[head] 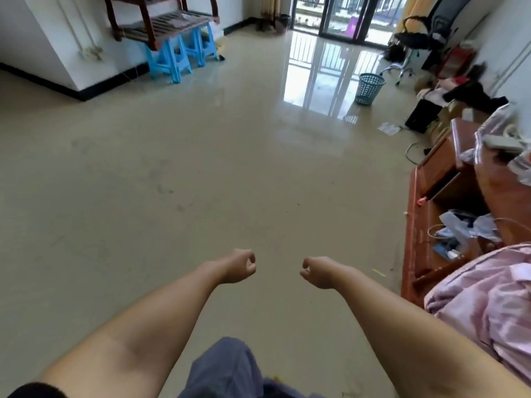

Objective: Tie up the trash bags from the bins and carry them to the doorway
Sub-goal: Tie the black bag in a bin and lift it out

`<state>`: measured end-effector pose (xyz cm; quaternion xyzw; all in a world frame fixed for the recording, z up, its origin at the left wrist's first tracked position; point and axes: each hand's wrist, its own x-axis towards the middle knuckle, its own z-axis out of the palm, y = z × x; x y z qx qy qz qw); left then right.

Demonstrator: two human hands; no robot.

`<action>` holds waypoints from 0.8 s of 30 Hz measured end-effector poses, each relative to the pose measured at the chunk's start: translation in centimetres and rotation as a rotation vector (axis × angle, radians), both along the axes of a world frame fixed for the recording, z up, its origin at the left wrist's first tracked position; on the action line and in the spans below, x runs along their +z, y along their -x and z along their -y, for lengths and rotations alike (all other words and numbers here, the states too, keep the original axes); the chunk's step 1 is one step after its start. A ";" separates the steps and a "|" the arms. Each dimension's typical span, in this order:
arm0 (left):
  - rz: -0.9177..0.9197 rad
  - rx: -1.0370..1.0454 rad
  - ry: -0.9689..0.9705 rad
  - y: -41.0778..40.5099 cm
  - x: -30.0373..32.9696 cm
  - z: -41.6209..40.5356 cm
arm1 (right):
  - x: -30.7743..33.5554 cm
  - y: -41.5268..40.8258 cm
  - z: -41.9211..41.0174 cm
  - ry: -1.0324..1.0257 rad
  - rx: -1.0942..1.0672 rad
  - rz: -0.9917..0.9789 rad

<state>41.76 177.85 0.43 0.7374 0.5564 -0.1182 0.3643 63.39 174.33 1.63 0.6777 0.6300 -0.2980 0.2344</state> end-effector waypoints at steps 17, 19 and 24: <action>-0.071 -0.089 0.017 -2.5 1.7 -47.1 | -1.4 -2.3 -45.4 -0.053 -0.142 -0.106; -0.081 -0.122 0.014 -3.9 1.8 -51.8 | -1.7 -3.3 -49.8 -0.048 -0.161 -0.107; -0.095 -0.153 0.028 -8.1 0.2 -64.0 | -2.7 -6.4 -62.0 -0.018 -0.154 -0.109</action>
